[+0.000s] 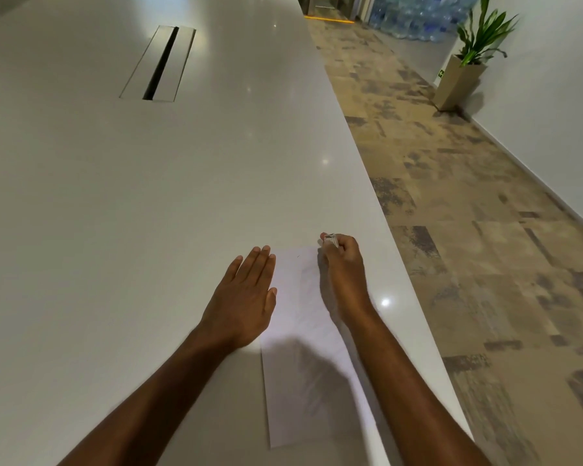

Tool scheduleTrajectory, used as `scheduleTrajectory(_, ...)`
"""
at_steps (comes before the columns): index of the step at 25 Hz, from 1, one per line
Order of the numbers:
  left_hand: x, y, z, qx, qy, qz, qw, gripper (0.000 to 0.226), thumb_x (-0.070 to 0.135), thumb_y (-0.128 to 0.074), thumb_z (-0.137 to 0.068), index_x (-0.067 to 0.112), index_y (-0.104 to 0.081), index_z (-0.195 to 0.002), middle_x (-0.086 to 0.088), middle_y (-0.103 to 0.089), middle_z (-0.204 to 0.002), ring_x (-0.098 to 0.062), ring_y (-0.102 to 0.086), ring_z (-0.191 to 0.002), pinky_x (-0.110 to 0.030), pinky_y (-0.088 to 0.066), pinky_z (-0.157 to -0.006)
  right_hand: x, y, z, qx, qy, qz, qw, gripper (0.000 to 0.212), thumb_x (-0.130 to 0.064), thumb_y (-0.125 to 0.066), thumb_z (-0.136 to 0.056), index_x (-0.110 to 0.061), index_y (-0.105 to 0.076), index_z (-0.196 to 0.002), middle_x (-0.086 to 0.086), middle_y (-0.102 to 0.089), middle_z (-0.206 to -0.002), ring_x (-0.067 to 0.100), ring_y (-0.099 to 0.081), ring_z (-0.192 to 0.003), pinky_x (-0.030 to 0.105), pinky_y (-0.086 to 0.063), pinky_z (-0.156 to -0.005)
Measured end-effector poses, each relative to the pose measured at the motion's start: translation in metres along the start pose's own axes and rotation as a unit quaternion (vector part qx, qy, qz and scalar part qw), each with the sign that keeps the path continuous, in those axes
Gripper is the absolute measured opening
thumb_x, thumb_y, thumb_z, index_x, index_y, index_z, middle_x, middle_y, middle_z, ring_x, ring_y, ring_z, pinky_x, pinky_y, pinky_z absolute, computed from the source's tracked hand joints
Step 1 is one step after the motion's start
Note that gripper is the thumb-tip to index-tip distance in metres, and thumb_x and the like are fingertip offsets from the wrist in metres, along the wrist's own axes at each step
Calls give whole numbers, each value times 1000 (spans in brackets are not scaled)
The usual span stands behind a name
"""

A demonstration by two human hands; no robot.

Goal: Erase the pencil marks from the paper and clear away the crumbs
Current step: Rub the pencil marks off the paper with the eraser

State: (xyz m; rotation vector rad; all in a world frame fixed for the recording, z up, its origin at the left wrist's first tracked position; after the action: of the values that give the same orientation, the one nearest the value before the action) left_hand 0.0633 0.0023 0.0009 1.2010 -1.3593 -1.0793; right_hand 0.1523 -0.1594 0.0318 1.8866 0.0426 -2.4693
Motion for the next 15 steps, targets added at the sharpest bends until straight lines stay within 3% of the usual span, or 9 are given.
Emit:
scheduleTrajectory(2, 0, 0, 0, 1, 2, 1, 1000, 66, 40, -17, -103, 5, -29, -157, -13, -25, -165, -27, -22, -154, -46, -21, -124, 5, -8, 14, -53, 7, -11, 998, 19, -32, -64, -101, -20, -63, -116, 4, -70, -118, 18, -67, -112, 29, -54, -98)
scheduleTrajectory(5, 0, 0, 0, -1, 0, 9, 1000, 65, 40, -17, -103, 5, -28, -158, -12, -24, -166, -26, -21, -154, -46, -20, -125, 24, -26, 31, -145, -44, -24, 988, 26, -24, -61, -104, -7, -62, -124, 11, -71, -125, 19, -70, -119, 33, -54, -107)
scheduleTrajectory(8, 0, 2, 0, 2, 0, 4, 1000, 66, 39, -18, -103, 4, -31, -157, -13, -28, -165, -27, -25, -153, -47, -23, -124, 8, -2, -2, -50, -29, -32, 998, 20, -24, -63, -103, -11, -64, -118, 9, -71, -118, 21, -69, -113, 39, -51, -112)
scheduleTrajectory(10, 1, 2, 1, 0, 0, 0, 1000, 66, 39, -17, -103, 4, -30, -157, -13, -27, -165, -27, -24, -154, -47, -24, -124, -4, 20, -13, -2, -2, -49, 999, 17, -26, -64, -102, -16, -64, -115, 1, -68, -109, 11, -64, -100, 32, -50, -107)
scheduleTrajectory(12, 0, 0, 1, -1, 2, 0, 1000, 67, 40, -15, -103, 5, -28, -158, -13, -25, -166, -26, -22, -154, -46, -22, -125, -2, 21, 3, -30, 14, -56, 998, 22, -30, -67, -100, -16, -64, -117, -2, -70, -114, 9, -65, -106, 22, -53, -97)
scheduleTrajectory(15, 0, -1, 0, -4, 3, 3, 1000, 68, 41, -13, -102, 5, -27, -158, -12, -24, -166, -26, -20, -155, -45, -19, -125, 25, 7, 42, -126, 7, -19, 992, 36, -47, -71, -86, -22, -69, -112, 1, -75, -118, 20, -69, -118, 34, -54, -103)
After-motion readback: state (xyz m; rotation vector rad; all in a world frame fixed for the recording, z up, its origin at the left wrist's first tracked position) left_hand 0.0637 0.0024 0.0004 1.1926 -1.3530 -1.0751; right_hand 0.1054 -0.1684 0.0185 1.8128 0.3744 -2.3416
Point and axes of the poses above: each hand's wrist, its own z-axis away from the middle knuckle, its own y-axis out of the back of the hand, x = y × z, the point moved 7 cm from there along -z, towards the middle knuckle
